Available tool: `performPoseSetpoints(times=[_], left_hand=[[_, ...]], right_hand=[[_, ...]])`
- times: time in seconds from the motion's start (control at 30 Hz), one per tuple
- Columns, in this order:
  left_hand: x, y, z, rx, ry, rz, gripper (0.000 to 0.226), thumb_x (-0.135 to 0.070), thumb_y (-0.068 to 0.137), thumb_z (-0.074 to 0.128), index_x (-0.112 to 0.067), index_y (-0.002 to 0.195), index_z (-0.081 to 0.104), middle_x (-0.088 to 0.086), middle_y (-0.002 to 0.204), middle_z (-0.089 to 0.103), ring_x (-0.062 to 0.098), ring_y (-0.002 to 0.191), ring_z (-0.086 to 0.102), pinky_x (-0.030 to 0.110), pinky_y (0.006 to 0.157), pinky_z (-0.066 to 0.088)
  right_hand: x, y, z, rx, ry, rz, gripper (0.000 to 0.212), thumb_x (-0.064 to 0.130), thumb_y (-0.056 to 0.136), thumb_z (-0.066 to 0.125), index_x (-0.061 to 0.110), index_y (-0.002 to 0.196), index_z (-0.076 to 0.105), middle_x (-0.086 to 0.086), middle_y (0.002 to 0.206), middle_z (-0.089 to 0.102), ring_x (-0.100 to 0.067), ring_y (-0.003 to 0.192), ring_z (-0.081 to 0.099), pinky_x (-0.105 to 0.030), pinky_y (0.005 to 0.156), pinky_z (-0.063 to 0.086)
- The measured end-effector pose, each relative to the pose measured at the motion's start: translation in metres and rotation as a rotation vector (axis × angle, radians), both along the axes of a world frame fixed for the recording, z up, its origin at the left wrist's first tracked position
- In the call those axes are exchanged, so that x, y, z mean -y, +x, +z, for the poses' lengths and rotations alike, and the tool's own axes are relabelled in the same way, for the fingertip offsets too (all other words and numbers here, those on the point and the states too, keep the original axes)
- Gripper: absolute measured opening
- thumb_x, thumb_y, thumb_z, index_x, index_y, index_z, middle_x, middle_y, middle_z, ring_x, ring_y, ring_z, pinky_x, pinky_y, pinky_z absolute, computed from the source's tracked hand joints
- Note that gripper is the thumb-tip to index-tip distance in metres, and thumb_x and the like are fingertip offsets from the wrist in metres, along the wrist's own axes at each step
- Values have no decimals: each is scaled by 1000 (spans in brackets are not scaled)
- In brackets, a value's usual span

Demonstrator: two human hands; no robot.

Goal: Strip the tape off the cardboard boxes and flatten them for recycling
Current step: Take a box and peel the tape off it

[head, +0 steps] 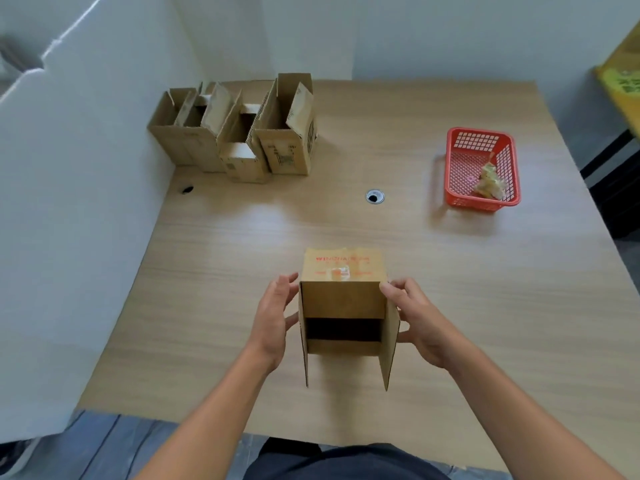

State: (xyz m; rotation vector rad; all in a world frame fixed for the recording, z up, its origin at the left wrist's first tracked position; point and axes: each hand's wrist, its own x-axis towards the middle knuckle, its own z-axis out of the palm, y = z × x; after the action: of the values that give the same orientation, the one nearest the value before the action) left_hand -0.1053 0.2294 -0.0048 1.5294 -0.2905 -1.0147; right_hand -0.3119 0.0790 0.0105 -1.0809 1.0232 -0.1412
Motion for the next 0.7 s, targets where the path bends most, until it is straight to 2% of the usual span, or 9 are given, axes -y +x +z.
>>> performPoseSetpoints(times=[0.1,0.17,0.2,0.3,0.4,0.47,0.57,0.63,0.7], left_hand=[[0,2,5,31,38,-78,55,-64,81,65,-15,103,58,-11,121,72,7,110,67,27,77,53],[3,5,10,86,66,-97,46,-50,76,72,-19,105,55,-12,112,71,8,101,69,17,66,52],[4,7,10,118,77,-129,45,-44,75,73,-25,111,54,-9,112,68,7,100,68,15,66,52],[3,12,14,200,110,-246,55,-32,72,69,-40,122,48,-5,124,56,8,112,61,17,75,54],[2,14,16,343,112,-296,73,-27,78,69,-43,141,37,-17,145,38,3,133,40,24,101,44],[0,14,17,337,80,-348,67,-27,90,71,-44,145,38,-23,145,44,-2,131,44,18,99,43],[-4,10,15,347,108,-402,34,-34,93,74,-41,124,63,-16,119,68,7,109,67,19,79,57],[-7,5,14,370,116,-380,26,-36,90,76,-39,115,68,-13,108,72,8,100,71,27,79,60],[-10,4,13,407,133,-368,22,-38,87,79,-40,107,70,-17,102,72,3,93,70,27,78,60]], right_hand=[[-10,0,5,-33,-49,-4,57,66,89,64,45,138,44,2,120,66,-22,113,65,-50,83,62],[-16,1,6,-46,-97,15,52,68,87,63,56,133,46,4,118,66,-17,110,67,-52,87,60],[-19,2,6,-43,-118,17,48,68,83,63,60,128,47,5,116,67,-12,104,70,-49,85,60],[-25,3,8,-34,-182,8,49,56,79,62,60,126,47,6,118,64,-2,91,71,-32,73,59],[-31,2,7,2,-264,22,46,35,90,63,57,126,47,10,123,61,5,93,67,-13,68,53],[-36,0,6,14,-319,46,49,19,98,60,56,128,48,15,125,61,9,97,64,-8,71,50],[-42,-2,5,7,-415,70,44,18,103,57,48,134,50,17,126,63,9,102,63,-8,77,49],[-42,-3,3,-3,-477,93,44,20,103,58,43,140,50,15,131,61,4,108,61,-13,86,51],[-40,-3,4,-36,-551,154,47,24,103,59,38,146,48,12,135,59,-4,118,58,-26,98,51]])
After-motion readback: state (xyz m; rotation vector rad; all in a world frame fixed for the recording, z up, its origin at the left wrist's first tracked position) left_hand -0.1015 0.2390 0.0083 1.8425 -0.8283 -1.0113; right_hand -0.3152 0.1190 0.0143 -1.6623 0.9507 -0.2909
